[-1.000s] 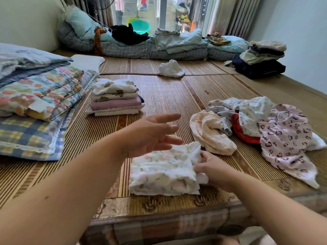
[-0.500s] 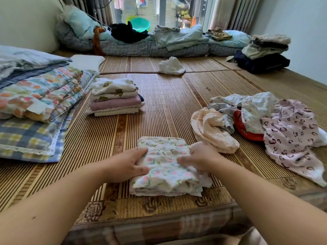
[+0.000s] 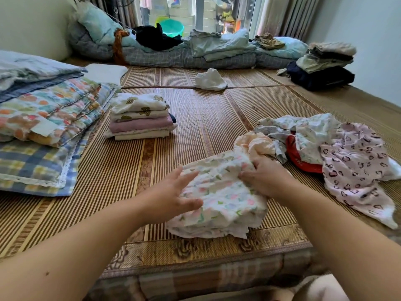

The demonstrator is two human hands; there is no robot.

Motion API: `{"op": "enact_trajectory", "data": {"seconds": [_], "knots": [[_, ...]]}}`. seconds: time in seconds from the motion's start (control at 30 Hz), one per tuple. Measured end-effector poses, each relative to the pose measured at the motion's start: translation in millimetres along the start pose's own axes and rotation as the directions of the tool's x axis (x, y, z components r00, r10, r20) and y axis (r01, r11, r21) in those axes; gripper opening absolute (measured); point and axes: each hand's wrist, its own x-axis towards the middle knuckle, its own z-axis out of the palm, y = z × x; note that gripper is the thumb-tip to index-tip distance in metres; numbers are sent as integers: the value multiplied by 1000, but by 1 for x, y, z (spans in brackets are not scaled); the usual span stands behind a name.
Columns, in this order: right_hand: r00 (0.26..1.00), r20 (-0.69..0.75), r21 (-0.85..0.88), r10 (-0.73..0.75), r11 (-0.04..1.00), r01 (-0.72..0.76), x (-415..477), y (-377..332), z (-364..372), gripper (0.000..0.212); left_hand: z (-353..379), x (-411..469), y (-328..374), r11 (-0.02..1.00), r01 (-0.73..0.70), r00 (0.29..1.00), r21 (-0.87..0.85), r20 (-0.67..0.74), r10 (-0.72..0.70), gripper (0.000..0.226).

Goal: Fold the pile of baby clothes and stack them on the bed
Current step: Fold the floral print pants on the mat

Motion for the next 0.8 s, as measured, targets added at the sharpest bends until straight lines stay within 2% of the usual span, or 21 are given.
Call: {"op": "enact_trajectory", "data": {"seconds": [0.07,0.1,0.13,0.17,0.23,0.3,0.4,0.43,0.47,0.5,0.57,0.63,0.67,0.73,0.8], "knots": [[990,89,-192,105,978,-87,-3,10,2,42,11,5,-1,997,16,995,71,94,-22,83],[992,88,-311,92,949,-60,-3,15,5,61,16,8,-2,993,25,990,114,138,-40,85],[996,80,-405,23,914,11,-1,18,8,76,20,10,-3,987,31,984,159,168,-58,87],[993,95,-459,-72,882,108,-2,19,11,82,24,11,-4,978,33,981,205,178,-71,90],[952,234,-454,-199,843,288,-2,18,13,72,29,11,-6,956,32,980,291,177,-87,96],[907,389,-479,-159,807,347,-3,20,18,61,29,12,-7,945,34,981,327,170,-94,97],[924,369,-697,-99,628,346,-3,14,30,60,24,14,-10,951,69,991,301,88,-99,87],[932,353,-756,-84,561,337,-5,9,35,60,21,15,-13,953,100,994,287,14,-109,81],[935,347,-779,-68,535,328,-8,5,39,62,17,16,-17,953,147,988,266,-79,-130,75],[935,352,-769,-42,557,314,-11,1,44,63,13,17,-23,950,196,971,243,-181,-154,69],[942,335,-692,-18,673,259,-15,-2,47,62,4,18,-35,945,283,924,162,-309,-223,58],[977,197,-583,-81,792,183,-15,-4,40,56,-2,16,-42,937,347,886,38,-340,-314,46],[990,84,-545,-110,827,137,-11,-4,36,55,-3,15,-41,925,379,874,-30,-315,-369,48],[998,-43,-506,-44,862,16,-3,-1,31,67,1,13,-32,895,427,876,-131,-186,-445,76],[993,13,-460,120,882,-101,5,4,30,61,12,14,-20,894,413,905,-172,-31,-424,90]]}}
